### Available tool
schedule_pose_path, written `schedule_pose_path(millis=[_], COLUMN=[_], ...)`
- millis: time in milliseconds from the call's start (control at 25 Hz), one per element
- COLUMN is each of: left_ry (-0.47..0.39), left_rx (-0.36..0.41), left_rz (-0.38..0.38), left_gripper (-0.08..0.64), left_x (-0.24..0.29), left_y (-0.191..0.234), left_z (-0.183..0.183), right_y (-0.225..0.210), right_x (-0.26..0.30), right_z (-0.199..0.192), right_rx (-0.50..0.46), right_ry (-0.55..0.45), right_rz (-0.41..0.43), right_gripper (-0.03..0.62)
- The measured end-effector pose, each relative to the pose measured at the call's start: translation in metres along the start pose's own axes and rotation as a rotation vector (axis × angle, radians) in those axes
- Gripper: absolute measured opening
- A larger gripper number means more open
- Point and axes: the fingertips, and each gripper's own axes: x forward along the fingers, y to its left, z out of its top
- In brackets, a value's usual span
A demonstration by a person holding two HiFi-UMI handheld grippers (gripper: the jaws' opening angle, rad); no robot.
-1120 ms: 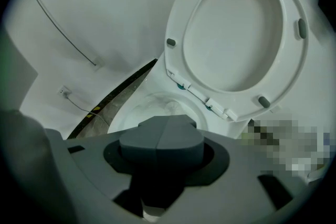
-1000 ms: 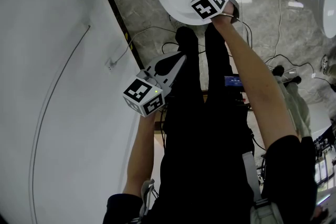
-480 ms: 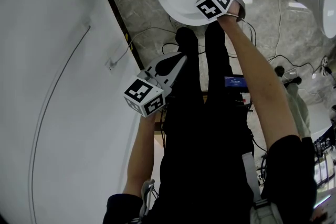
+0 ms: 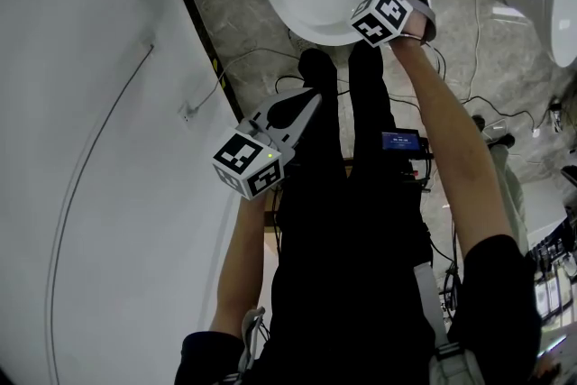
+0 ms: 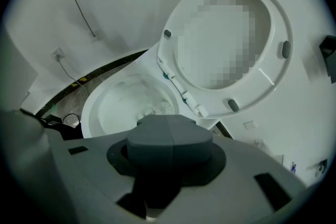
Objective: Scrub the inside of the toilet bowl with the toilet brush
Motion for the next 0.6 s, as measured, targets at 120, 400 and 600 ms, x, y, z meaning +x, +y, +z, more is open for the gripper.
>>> schedule_pose_path(millis=[120, 400, 600], left_ry=[0.0, -0.001, -0.004], left_rx=[0.003, 0.009, 0.013], left_rz=[0.0, -0.004, -0.009], left_gripper=[0.008, 0.009, 0.008], left_x=[-0.001, 0.0, 0.001], left_y=[0.0, -0.004, -0.006], left_z=[-0.001, 0.002, 0.004], right_y=[-0.001, -0.005, -0.006], right_x=[-0.006, -0.019, -0.029], right_z=[-0.008, -0.026, -0.037], right_rx=[-0.009, -0.045, -0.089], right_ry=[0.012, 0.028, 0.034], right_rz=[-0.014, -0.037, -0.052], right_gripper=[0.147, 0.149, 0.149])
